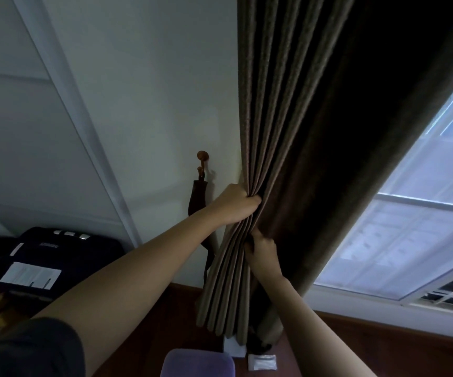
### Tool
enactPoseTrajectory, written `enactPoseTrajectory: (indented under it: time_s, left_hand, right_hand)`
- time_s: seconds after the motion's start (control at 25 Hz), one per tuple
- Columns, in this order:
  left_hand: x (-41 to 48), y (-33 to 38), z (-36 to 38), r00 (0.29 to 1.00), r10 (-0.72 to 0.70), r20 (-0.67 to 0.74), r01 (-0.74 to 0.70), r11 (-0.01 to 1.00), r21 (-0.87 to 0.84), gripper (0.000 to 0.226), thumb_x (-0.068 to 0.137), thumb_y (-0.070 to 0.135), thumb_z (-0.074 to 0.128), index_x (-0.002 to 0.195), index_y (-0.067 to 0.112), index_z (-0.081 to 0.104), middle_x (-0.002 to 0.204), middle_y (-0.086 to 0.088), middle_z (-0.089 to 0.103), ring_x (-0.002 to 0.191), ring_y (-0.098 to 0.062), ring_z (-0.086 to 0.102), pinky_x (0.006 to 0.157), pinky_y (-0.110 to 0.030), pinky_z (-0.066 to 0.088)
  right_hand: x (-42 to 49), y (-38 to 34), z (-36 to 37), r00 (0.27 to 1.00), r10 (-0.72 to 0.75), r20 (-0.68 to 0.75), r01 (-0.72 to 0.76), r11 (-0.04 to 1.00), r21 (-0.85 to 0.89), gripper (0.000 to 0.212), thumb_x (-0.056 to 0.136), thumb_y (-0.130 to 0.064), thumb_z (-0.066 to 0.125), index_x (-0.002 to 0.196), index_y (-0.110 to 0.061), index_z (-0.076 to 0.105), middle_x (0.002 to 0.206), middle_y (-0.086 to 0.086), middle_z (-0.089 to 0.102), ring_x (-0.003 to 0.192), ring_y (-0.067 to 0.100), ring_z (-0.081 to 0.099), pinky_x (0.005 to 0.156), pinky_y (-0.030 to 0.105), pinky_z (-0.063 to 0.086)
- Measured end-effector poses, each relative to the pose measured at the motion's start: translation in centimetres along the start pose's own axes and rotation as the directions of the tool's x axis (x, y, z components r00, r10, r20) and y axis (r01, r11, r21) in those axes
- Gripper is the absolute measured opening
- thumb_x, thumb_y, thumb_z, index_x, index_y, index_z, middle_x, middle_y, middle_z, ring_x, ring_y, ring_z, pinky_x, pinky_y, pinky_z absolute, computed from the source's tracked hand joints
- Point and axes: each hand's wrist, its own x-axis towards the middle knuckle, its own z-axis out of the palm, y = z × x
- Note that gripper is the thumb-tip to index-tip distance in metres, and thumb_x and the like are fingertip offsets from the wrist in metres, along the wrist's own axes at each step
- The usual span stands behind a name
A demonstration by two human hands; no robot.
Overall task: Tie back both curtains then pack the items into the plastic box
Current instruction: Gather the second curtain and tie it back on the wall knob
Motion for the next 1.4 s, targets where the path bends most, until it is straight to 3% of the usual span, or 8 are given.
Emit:
enactPoseTrajectory:
  time_s: [0.32, 0.4, 0.52, 0.6, 0.72, 0.88, 1.08, 1.4]
  left_hand:
    - [0.8, 0.0, 1.4, 0.978, 0.078, -0.195, -0.055, 0.991, 0.122, 0.022, 0.090, 0.022, 0.053, 0.070, 0.014, 0.049, 0.059, 0.002, 0.048, 0.052, -0.012, 0.051, 0.050, -0.022, 0.038]
    - [1.1, -0.6, 1.3, 0.973, 0.075, -0.217, -0.064, 0.996, 0.057, 0.020, 0.092, 0.021, 0.047, 0.097, 0.003, 0.053, 0.071, -0.006, 0.056, 0.061, -0.019, 0.059, 0.052, -0.028, 0.046]
    - [1.0, -0.9, 0.8, 0.974, 0.114, -0.194, -0.107, 0.993, 0.044, 0.043, 0.090, 0.030, 0.044, 0.125, 0.005, 0.048, 0.102, -0.007, 0.061, 0.089, -0.018, 0.062, 0.073, -0.026, 0.050]
    - [0.9, -0.9, 0.6, 0.978, 0.118, -0.171, -0.114, 0.993, 0.029, 0.024, 0.093, 0.023, 0.044, 0.109, 0.009, 0.055, 0.088, -0.002, 0.060, 0.082, -0.018, 0.061, 0.071, -0.026, 0.049]
    - [0.8, -0.6, 0.3, 0.987, 0.073, -0.144, -0.071, 0.997, 0.022, 0.027, 0.094, 0.011, 0.042, 0.068, 0.019, 0.044, 0.063, -0.001, 0.048, 0.060, -0.017, 0.051, 0.057, -0.027, 0.040]
    - [1.1, -0.4, 0.3, 0.990, 0.027, -0.136, -0.026, 1.000, 0.011, 0.028, 0.093, 0.010, 0.041, 0.066, 0.013, 0.041, 0.059, 0.001, 0.040, 0.056, -0.012, 0.042, 0.053, -0.022, 0.032]
    - [1.2, -0.3, 0.4, 0.990, -0.009, -0.137, 0.006, 1.000, -0.024, 0.030, 0.095, 0.016, 0.041, 0.119, 0.004, 0.054, 0.097, -0.012, 0.060, 0.090, -0.026, 0.058, 0.077, -0.027, 0.043]
    - [1.8, 0.0, 0.8, 0.991, -0.029, -0.131, 0.030, 1.000, 0.001, 0.021, 0.095, 0.015, 0.041, 0.100, 0.003, 0.057, 0.080, -0.008, 0.059, 0.078, -0.022, 0.059, 0.070, -0.032, 0.048]
  right_hand:
    - [-0.2, 0.2, 0.1, 0.983, 0.020, 0.182, -0.007, 0.998, -0.069, 0.038, 0.085, -0.003, 0.049, 0.122, -0.011, 0.052, 0.099, 0.014, 0.068, 0.092, 0.033, 0.065, 0.083, 0.043, 0.052]
    - [-0.8, 0.0, -1.7, 0.991, -0.069, -0.111, 0.054, 0.990, -0.133, 0.047, 0.077, -0.002, 0.052, 0.123, -0.012, 0.056, 0.118, 0.014, 0.064, 0.111, 0.031, 0.059, 0.098, 0.039, 0.043]
    - [-0.8, -2.0, -6.9, 0.550, -0.176, -0.816, 0.163, 0.981, -0.102, 0.057, 0.072, -0.002, 0.056, 0.127, -0.007, 0.045, 0.136, 0.027, 0.042, 0.131, 0.030, 0.035, 0.113, 0.033, 0.025]
    - [0.6, -3.3, -11.1, 0.422, -0.051, -0.905, 0.196, 0.980, 0.036, 0.068, 0.076, 0.000, 0.060, 0.136, 0.002, 0.030, 0.143, 0.032, 0.026, 0.135, 0.030, 0.023, 0.111, 0.017, 0.022]
    - [4.1, -2.3, -13.7, 0.676, 0.149, -0.721, -0.043, 0.986, 0.163, 0.058, 0.085, -0.003, 0.054, 0.138, 0.000, 0.032, 0.124, 0.023, 0.054, 0.112, 0.038, 0.051, 0.080, 0.023, 0.036]
    - [4.6, -1.5, -9.0, 0.927, 0.015, -0.375, -0.026, 0.999, -0.026, 0.023, 0.087, 0.008, 0.046, 0.108, 0.010, 0.054, 0.076, 0.032, 0.061, 0.072, 0.047, 0.058, 0.055, 0.025, 0.014]
    - [3.3, -0.4, -2.9, 0.989, -0.060, -0.137, 0.070, 0.995, 0.071, 0.054, 0.078, 0.006, 0.041, 0.130, -0.006, 0.049, 0.100, 0.022, 0.068, 0.092, 0.039, 0.061, 0.063, 0.023, 0.032]
    - [1.8, 1.6, -0.6, 0.998, -0.047, -0.036, 0.048, 0.998, 0.050, 0.070, 0.076, 0.013, 0.039, 0.141, -0.014, 0.039, 0.090, 0.015, 0.067, 0.080, 0.038, 0.061, 0.061, 0.027, 0.033]
